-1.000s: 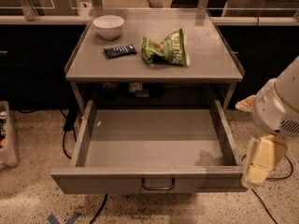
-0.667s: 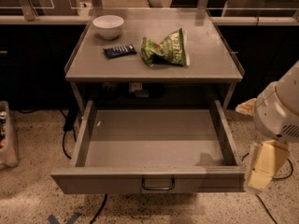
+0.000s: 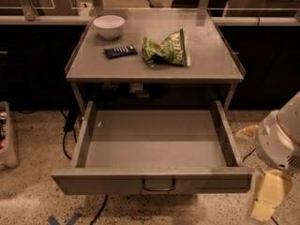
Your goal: Close top drawer
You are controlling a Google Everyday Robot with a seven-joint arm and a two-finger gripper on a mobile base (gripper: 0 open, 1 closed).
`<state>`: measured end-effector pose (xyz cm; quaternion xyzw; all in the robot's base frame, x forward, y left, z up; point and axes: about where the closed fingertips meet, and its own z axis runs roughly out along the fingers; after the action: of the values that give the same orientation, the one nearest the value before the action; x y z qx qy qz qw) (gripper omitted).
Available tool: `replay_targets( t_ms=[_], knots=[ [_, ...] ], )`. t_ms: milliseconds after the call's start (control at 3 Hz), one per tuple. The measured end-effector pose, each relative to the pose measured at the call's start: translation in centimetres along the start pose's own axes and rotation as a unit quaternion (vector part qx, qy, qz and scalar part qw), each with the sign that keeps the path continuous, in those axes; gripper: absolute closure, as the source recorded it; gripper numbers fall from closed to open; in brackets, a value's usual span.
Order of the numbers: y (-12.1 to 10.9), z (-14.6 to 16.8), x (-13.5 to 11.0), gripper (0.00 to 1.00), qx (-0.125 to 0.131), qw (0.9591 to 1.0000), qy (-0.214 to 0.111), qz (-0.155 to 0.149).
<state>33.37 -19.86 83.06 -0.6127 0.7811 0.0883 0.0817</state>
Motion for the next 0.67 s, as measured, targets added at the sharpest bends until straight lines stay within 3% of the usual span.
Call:
replay_targets(
  t_ms=[667],
  knots=[
    [2.1,5.1,0.2,0.00,-0.016,0.9996,-0.008,-0.022]
  ],
)
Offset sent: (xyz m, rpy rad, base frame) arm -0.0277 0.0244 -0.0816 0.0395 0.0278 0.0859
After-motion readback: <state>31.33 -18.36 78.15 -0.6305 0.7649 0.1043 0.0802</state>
